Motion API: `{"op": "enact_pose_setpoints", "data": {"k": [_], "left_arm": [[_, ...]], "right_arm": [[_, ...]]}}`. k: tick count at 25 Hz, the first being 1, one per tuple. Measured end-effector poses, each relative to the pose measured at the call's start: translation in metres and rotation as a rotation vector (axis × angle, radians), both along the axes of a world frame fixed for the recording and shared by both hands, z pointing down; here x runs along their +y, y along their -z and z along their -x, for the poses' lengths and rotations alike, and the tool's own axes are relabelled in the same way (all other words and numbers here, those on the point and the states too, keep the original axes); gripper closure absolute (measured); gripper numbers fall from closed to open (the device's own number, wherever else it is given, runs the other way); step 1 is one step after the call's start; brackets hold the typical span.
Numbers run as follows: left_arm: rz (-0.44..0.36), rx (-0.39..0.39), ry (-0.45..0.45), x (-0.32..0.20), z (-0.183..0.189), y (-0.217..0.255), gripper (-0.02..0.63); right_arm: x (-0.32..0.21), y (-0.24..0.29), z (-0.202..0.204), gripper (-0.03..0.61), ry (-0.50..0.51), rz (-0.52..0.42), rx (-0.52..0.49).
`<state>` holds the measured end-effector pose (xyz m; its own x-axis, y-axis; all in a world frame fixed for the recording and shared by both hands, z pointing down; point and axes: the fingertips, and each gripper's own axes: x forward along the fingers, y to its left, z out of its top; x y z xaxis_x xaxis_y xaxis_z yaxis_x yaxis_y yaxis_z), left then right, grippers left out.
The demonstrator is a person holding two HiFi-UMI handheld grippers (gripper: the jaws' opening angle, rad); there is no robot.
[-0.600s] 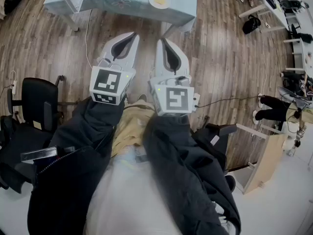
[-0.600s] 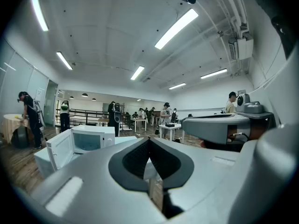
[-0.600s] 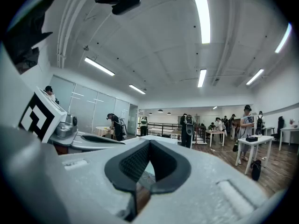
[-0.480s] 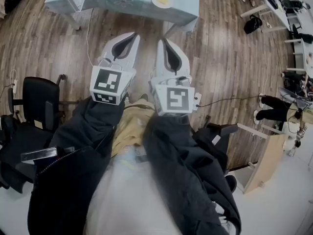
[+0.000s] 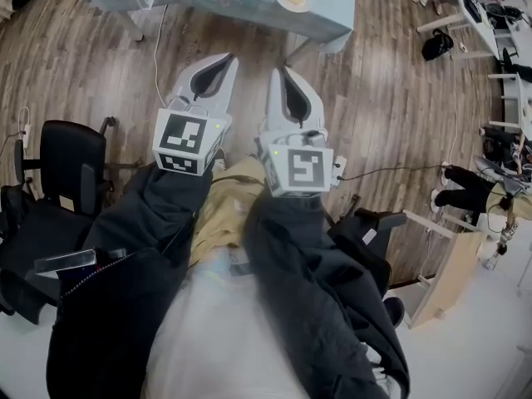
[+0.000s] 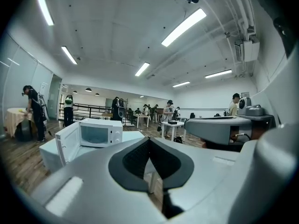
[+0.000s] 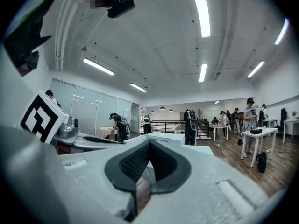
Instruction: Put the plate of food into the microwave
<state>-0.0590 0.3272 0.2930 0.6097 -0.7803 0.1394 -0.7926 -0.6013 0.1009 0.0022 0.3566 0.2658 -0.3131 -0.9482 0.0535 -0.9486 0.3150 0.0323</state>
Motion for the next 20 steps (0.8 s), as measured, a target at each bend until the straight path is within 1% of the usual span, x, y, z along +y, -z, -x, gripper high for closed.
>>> {"op": "enact_pose_setpoints", "data": {"k": [7, 11, 15, 20], "left_arm": [[0.016, 0.016, 0.007, -0.004, 0.011, -0.004, 0.614], [0.037, 0.016, -0.006, -0.012, 0.003, -0.013, 0.614], [0.038, -0.005, -0.006, -0.023, -0.006, -0.018, 0.614], [0.026, -0.028, 0.037, -0.059, 0.0, -0.014, 0.614]], "right_arm": [[-0.001, -0.003, 0.006, 0.586, -0.007, 0.007, 0.007], [-0.009, -0.006, 0.006, 0.584, 0.002, 0.036, -0.012], [-0.025, -0.017, -0.008, 0.583, 0.008, 0.038, -0.027], [-0.06, -0.015, -0.006, 0.583, 0.055, 0.026, -0.037]]}}
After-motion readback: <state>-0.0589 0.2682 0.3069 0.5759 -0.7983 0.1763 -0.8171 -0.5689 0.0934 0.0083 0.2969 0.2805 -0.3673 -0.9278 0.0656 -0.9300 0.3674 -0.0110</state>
